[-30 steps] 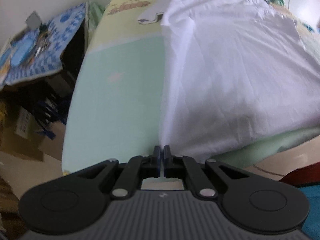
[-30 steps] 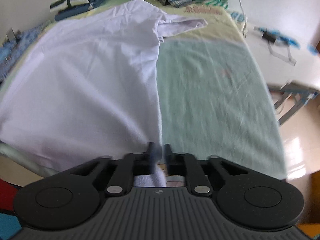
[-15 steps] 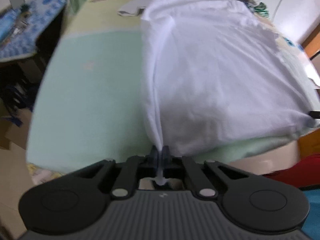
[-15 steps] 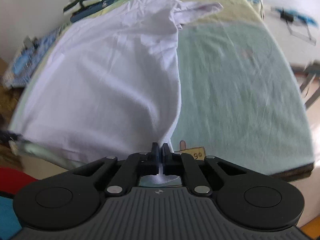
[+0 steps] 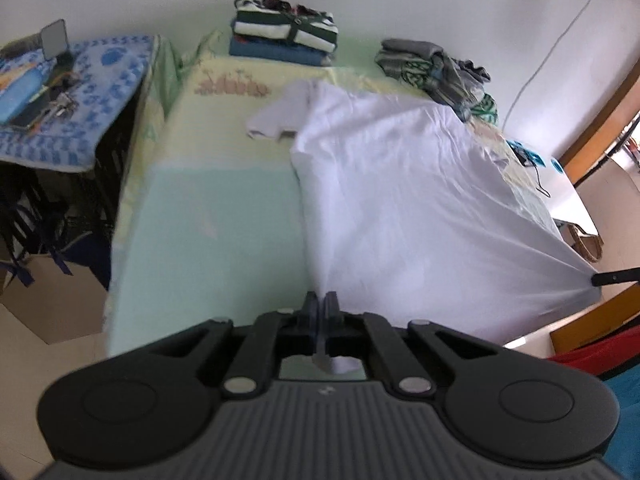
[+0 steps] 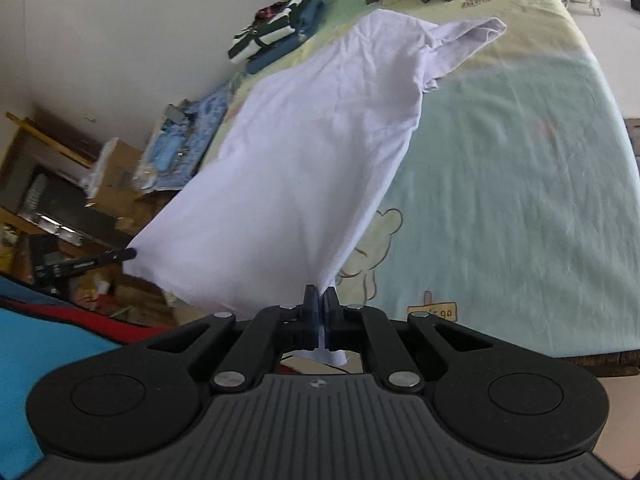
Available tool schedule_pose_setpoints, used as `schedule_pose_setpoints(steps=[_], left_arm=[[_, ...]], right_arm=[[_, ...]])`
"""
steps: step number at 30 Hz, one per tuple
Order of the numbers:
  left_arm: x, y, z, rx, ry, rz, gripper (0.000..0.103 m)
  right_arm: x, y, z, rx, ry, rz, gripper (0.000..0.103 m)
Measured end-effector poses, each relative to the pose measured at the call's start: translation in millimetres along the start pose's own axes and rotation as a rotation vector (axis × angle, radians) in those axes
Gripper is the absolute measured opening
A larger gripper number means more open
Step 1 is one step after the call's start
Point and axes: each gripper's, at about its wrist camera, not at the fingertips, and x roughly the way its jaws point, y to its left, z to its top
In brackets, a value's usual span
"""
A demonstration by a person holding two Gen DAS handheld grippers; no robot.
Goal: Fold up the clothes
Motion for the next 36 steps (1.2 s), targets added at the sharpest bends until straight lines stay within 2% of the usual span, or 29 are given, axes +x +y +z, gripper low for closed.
schedule_pose_setpoints(steps=[4,6,11,15,16,17,18,20,23,26,27,29,32,36], left_arm=[[35,-1,-13,0.044,0.126,0.022,0.0],[49,-4,-27,0.062,0.182,0.043,0.0],[61,7,-41,0.022,0.237,0.087,0.0],[52,16,-31,0.088,0.227,0.167,0.006],[47,21,-29,0.104,0.229,0.193,0.013],[44,28,-24,0.107,0.226,0.219,0.014],[40,34,-18,0.104,0.218,0.245,0.013],[37,38,-5,0.107,0.185,0.274,0.007],[45,20,24,0.144,0.079,0.248,0.009],[77,-11,51,0.194,0.004,0.185,0.022],[91,-22,58,0.2,-0.013,0.17,0.033],[121,-41,71,0.213,-0.031,0.149,0.033],[164,-63,82,0.243,-0.04,0.159,0.033],[198,-70,91,0.239,-0.035,0.192,0.033]], right_arm=[[18,-11,0,-0.025,0.039,-0.135,0.003],[23,-11,-3,-0.029,0.052,-0.168,0.003],[33,-12,-11,-0.038,0.084,-0.244,0.004],[42,-12,-17,-0.045,0.11,-0.305,0.013],[44,-13,-19,-0.047,0.117,-0.32,0.017],[39,-10,-15,-0.055,0.103,-0.338,0.025],[34,-8,-10,-0.064,0.086,-0.356,0.026],[28,0,3,-0.095,0.011,-0.37,0.027],[40,20,23,-0.175,-0.118,-0.393,0.035],[79,33,48,-0.275,-0.186,-0.416,0.037],[89,33,55,-0.281,-0.197,-0.424,0.037],[109,32,67,-0.285,-0.216,-0.439,0.037],[138,30,86,-0.291,-0.244,-0.462,0.037],[171,26,109,-0.286,-0.276,-0.495,0.037]])
